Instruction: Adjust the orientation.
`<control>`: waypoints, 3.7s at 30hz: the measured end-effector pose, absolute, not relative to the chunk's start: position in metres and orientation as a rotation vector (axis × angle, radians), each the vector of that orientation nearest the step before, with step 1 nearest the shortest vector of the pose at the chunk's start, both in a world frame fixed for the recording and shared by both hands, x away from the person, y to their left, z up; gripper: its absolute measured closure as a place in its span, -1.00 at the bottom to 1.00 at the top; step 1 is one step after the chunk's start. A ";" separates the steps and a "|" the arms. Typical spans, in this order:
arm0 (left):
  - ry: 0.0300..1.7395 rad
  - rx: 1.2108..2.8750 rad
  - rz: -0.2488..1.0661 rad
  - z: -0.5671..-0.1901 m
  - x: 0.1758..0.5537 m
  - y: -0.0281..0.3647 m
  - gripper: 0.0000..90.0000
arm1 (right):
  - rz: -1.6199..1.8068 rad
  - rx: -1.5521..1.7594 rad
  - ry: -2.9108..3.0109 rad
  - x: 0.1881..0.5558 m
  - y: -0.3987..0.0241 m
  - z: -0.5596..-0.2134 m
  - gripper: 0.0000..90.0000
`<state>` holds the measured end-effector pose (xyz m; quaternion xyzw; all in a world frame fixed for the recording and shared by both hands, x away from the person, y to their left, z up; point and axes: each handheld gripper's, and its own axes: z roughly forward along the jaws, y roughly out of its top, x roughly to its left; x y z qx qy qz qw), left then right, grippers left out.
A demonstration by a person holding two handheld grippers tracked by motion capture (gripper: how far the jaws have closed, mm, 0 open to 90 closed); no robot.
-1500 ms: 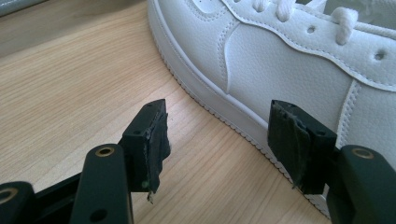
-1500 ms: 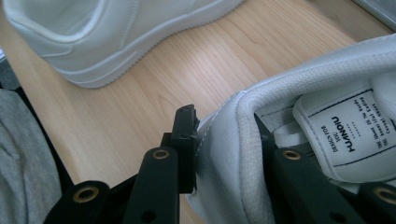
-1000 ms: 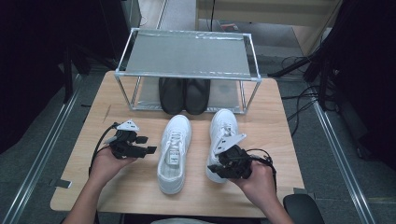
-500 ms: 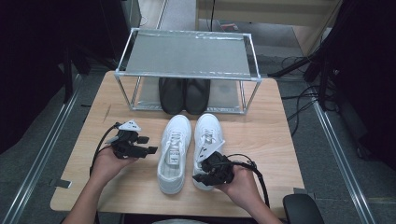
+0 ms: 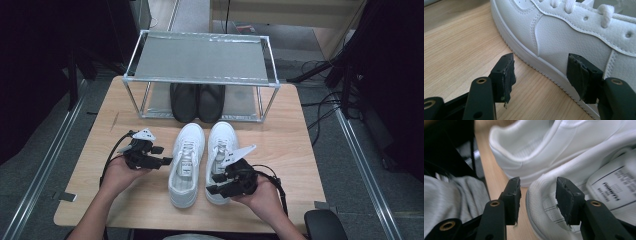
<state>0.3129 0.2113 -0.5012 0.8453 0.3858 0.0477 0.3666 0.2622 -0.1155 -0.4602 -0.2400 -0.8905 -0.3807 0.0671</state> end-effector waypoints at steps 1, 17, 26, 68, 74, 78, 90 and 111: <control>0.984 2.177 0.121 -0.501 0.313 0.211 -0.11 | -1.171 -0.730 -2.679 0.263 -0.120 -0.457 0.26; 0.949 2.163 0.073 -0.493 0.302 0.207 0.73 | -1.310 -0.886 -2.724 0.284 -0.173 -0.444 0.82; 0.944 2.179 0.052 -0.497 0.298 0.201 0.84 | -1.267 -0.985 -2.789 0.315 -0.178 -0.457 0.99; 0.943 2.152 0.013 -0.508 0.295 0.188 1.00 | -1.227 -1.017 -2.747 0.377 -0.159 -0.487 1.00; 0.954 2.148 0.007 -0.509 0.293 0.183 1.00 | -1.227 -1.030 -2.751 0.377 -0.159 -0.487 1.00; 0.916 2.163 -0.016 -0.509 0.291 0.178 1.00 | -1.226 -1.047 -2.756 0.377 -0.160 -0.486 1.00; 0.805 2.197 -0.053 -0.510 0.282 0.142 1.00 | -1.253 -1.169 -2.741 0.384 -0.175 -0.486 1.00; 0.763 2.174 -0.066 -0.498 0.282 0.141 0.85 | -1.363 -1.260 -2.689 0.372 -0.187 -0.472 1.00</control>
